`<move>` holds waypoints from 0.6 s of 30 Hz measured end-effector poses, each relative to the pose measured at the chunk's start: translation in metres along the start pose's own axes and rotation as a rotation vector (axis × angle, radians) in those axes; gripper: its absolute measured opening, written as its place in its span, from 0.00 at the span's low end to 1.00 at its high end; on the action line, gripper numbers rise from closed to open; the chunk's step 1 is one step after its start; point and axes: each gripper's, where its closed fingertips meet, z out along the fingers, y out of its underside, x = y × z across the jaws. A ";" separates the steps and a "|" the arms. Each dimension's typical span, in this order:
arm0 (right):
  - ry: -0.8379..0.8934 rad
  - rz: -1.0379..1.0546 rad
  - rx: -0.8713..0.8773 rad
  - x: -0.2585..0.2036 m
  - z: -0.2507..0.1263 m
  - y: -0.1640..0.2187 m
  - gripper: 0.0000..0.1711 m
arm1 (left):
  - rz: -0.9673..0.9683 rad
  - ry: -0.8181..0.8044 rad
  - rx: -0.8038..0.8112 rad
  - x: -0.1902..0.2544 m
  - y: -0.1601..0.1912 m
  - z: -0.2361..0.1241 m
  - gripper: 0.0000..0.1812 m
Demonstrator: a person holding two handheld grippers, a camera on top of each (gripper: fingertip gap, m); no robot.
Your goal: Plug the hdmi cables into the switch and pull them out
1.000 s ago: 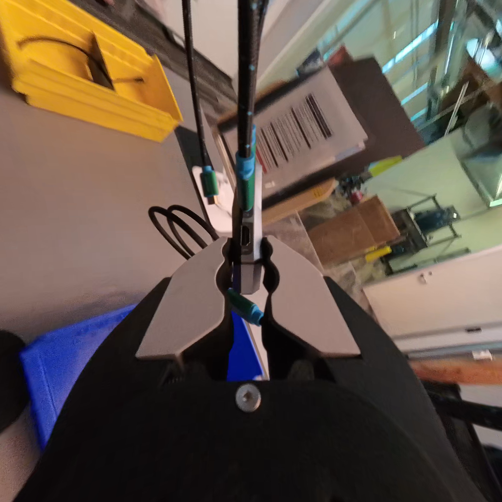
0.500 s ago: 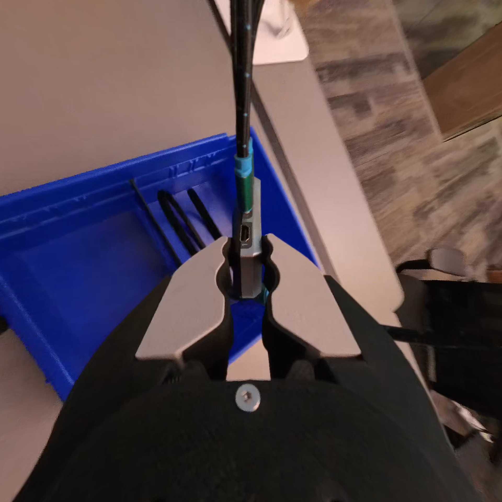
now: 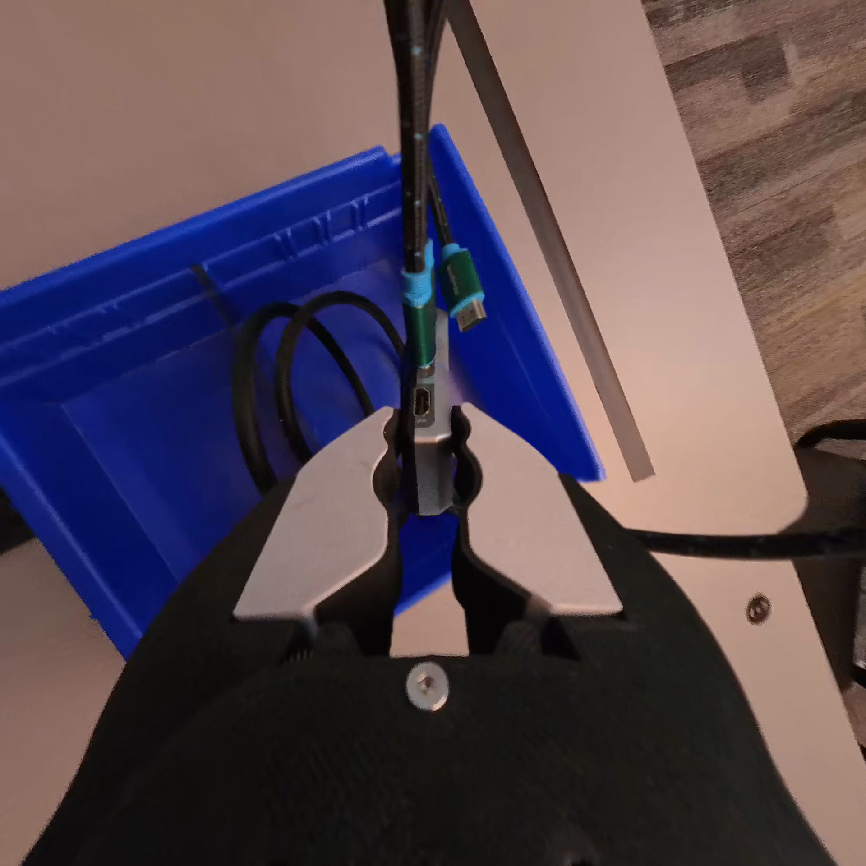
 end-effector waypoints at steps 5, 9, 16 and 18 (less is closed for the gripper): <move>0.015 0.040 -0.003 0.005 -0.008 0.021 0.13 | -0.050 0.039 -0.053 0.005 0.016 0.014 0.32; 0.033 0.180 0.106 0.022 0.005 0.012 0.13 | -0.139 0.096 -0.027 0.014 0.015 0.034 0.32; 0.078 0.207 0.223 0.033 0.028 0.000 0.15 | -0.096 0.134 -0.085 0.038 0.025 0.054 0.31; 0.082 0.207 0.234 0.035 0.025 0.002 0.15 | -0.080 0.130 -0.099 0.041 0.028 0.054 0.31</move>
